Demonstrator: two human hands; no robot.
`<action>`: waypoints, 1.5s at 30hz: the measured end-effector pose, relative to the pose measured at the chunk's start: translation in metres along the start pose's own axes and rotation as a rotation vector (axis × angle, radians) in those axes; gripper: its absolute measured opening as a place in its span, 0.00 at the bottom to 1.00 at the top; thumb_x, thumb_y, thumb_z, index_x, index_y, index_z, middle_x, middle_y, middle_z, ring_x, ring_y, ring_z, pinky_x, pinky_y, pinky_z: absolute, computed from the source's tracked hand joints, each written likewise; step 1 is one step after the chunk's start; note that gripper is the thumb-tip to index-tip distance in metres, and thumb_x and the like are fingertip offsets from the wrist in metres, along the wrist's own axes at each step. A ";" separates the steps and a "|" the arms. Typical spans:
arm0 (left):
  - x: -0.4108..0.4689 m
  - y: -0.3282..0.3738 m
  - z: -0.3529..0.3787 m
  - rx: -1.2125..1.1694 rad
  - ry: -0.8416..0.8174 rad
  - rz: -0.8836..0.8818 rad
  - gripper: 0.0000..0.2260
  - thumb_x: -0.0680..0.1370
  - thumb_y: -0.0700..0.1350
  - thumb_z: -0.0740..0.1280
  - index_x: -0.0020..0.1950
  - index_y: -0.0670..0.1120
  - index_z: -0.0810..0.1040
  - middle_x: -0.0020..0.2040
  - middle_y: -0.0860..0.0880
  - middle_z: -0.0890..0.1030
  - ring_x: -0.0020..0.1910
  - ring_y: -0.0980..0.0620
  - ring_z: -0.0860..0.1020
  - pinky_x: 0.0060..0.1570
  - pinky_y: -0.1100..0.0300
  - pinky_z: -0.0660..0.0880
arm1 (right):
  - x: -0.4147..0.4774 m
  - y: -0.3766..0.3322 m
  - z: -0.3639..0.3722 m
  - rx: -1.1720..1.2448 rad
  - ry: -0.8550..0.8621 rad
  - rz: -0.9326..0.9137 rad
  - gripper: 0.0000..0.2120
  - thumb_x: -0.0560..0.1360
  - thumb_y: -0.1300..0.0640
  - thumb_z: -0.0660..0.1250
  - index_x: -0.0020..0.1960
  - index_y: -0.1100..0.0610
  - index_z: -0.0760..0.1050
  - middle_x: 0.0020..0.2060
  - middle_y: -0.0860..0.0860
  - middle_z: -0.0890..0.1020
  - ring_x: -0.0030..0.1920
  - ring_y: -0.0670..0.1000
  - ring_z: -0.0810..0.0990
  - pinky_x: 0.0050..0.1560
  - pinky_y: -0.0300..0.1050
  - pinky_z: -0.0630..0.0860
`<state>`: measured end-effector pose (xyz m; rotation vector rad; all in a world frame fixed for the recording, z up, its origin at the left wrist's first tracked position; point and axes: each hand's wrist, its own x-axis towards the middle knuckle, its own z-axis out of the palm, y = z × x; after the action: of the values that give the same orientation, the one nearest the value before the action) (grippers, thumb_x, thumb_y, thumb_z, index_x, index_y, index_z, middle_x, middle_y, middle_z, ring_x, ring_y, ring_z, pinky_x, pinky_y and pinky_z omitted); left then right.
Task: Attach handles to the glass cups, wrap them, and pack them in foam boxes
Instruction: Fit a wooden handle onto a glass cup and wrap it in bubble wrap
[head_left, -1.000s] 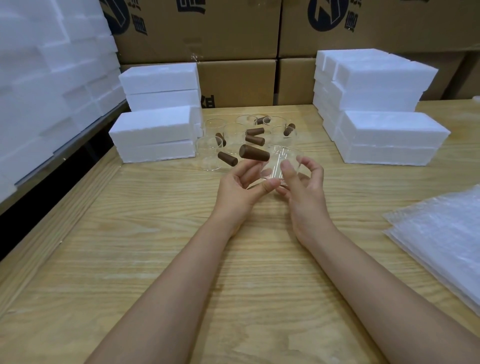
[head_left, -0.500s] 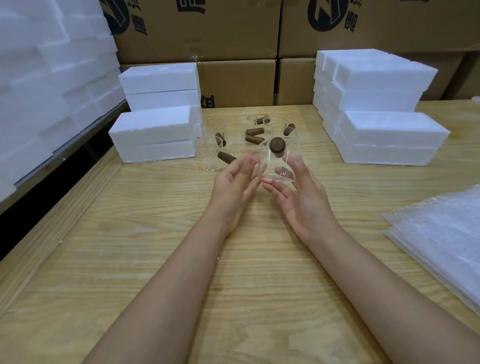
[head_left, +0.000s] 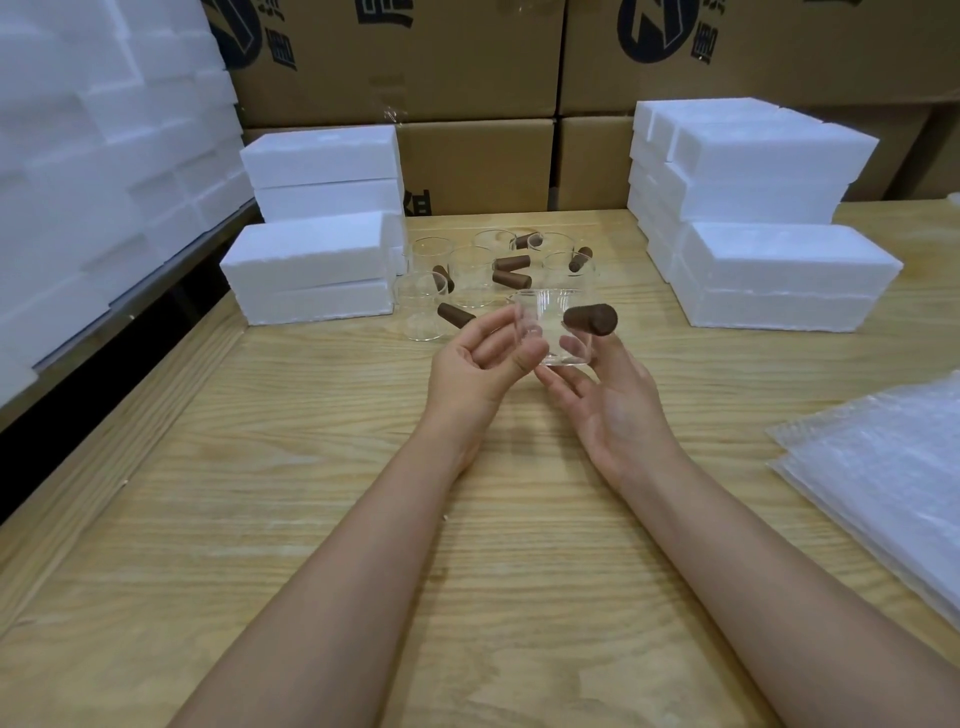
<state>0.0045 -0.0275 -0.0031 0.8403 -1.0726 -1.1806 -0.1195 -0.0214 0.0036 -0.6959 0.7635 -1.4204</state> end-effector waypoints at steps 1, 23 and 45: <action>0.000 0.000 0.000 0.007 0.007 0.016 0.22 0.63 0.42 0.75 0.56 0.48 0.78 0.48 0.51 0.85 0.52 0.55 0.83 0.48 0.66 0.77 | -0.001 0.000 0.001 0.012 -0.006 0.004 0.06 0.74 0.53 0.67 0.46 0.53 0.81 0.48 0.53 0.75 0.50 0.53 0.77 0.55 0.46 0.78; -0.004 0.005 0.003 0.059 -0.129 -0.106 0.17 0.72 0.49 0.71 0.56 0.40 0.78 0.48 0.47 0.81 0.46 0.54 0.80 0.47 0.63 0.76 | -0.003 0.002 0.006 -0.158 -0.079 0.029 0.16 0.81 0.51 0.58 0.57 0.62 0.77 0.46 0.54 0.84 0.43 0.55 0.84 0.47 0.47 0.82; -0.010 0.002 0.007 0.220 -0.183 -0.008 0.19 0.69 0.46 0.71 0.57 0.47 0.72 0.51 0.48 0.80 0.48 0.51 0.80 0.50 0.51 0.79 | -0.004 -0.015 -0.013 -1.023 0.281 -0.772 0.16 0.80 0.58 0.54 0.35 0.61 0.67 0.25 0.47 0.71 0.26 0.45 0.66 0.30 0.44 0.62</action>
<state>-0.0021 -0.0169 -0.0008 0.9190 -1.3683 -1.1773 -0.1394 -0.0182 0.0082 -1.7326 1.5876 -1.7896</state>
